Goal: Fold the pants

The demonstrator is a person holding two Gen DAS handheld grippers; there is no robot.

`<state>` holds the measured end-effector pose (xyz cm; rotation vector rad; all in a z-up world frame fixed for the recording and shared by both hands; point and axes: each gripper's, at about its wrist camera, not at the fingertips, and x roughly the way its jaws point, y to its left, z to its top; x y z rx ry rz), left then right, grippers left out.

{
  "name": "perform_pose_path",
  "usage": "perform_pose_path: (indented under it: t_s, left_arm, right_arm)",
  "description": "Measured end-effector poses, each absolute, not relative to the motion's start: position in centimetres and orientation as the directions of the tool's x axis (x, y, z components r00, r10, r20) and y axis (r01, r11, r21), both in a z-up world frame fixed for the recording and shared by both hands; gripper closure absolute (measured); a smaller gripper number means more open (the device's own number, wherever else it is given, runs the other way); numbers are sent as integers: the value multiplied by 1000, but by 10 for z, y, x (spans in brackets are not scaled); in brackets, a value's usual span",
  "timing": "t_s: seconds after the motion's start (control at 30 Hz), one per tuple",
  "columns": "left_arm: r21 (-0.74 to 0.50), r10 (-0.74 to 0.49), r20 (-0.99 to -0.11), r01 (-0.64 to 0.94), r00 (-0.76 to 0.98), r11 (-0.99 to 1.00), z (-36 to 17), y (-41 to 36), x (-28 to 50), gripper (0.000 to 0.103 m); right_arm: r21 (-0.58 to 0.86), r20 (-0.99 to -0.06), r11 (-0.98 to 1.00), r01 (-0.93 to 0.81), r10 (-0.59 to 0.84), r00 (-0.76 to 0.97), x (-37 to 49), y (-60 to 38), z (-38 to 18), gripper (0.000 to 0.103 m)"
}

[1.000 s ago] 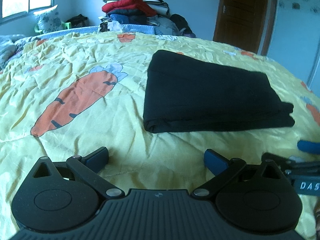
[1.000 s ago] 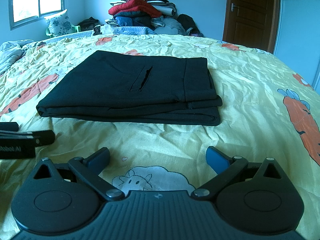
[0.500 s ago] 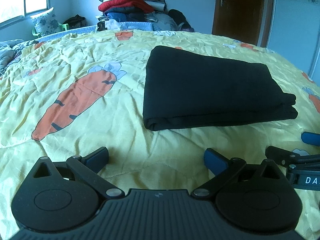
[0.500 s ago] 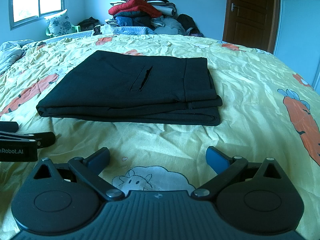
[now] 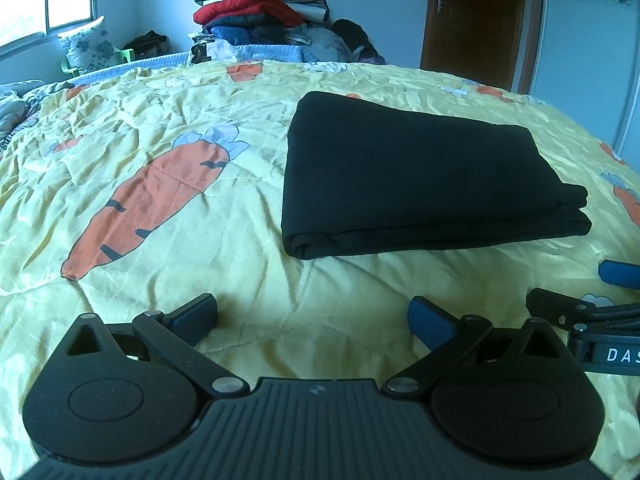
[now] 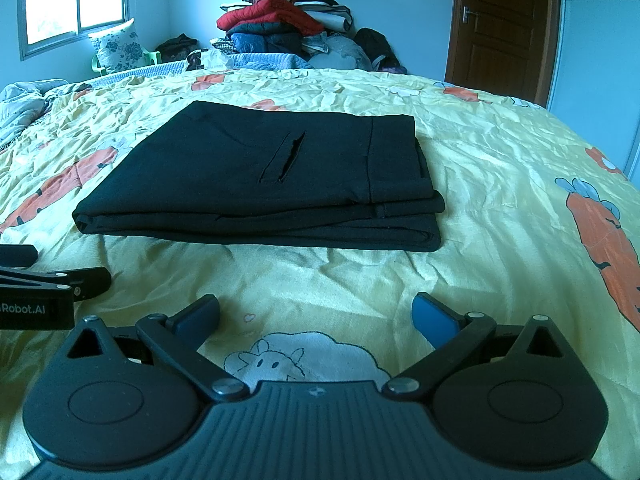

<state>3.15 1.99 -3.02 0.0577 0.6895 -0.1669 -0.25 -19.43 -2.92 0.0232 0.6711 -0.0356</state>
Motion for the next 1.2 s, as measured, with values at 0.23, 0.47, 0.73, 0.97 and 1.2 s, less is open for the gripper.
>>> perform_pose_path:
  t_s: [0.23, 0.47, 0.73, 0.97, 1.2]
  left_arm:
    - [0, -131, -637, 169, 760, 986, -30, 18, 31, 0]
    - [8, -118, -637, 160, 762, 987, -29, 17, 30, 0]
    - [-2, -97, -630, 124, 770, 992, -28, 19, 30, 0]
    - [-5, -97, -635, 122, 766, 993, -28, 19, 31, 0]
    - [-19, -99, -636, 113, 765, 993, -29, 19, 32, 0]
  right_arm:
    - [10, -622, 999, 41, -25, 783, -3, -194, -29, 0]
    - [10, -622, 999, 40, -26, 783, -3, -194, -29, 0]
    - [10, -622, 999, 40, -25, 783, -3, -194, -29, 0]
    - [10, -622, 999, 41, -25, 783, -3, -194, -29, 0]
    - [10, -622, 999, 40, -25, 783, -3, -193, -29, 0]
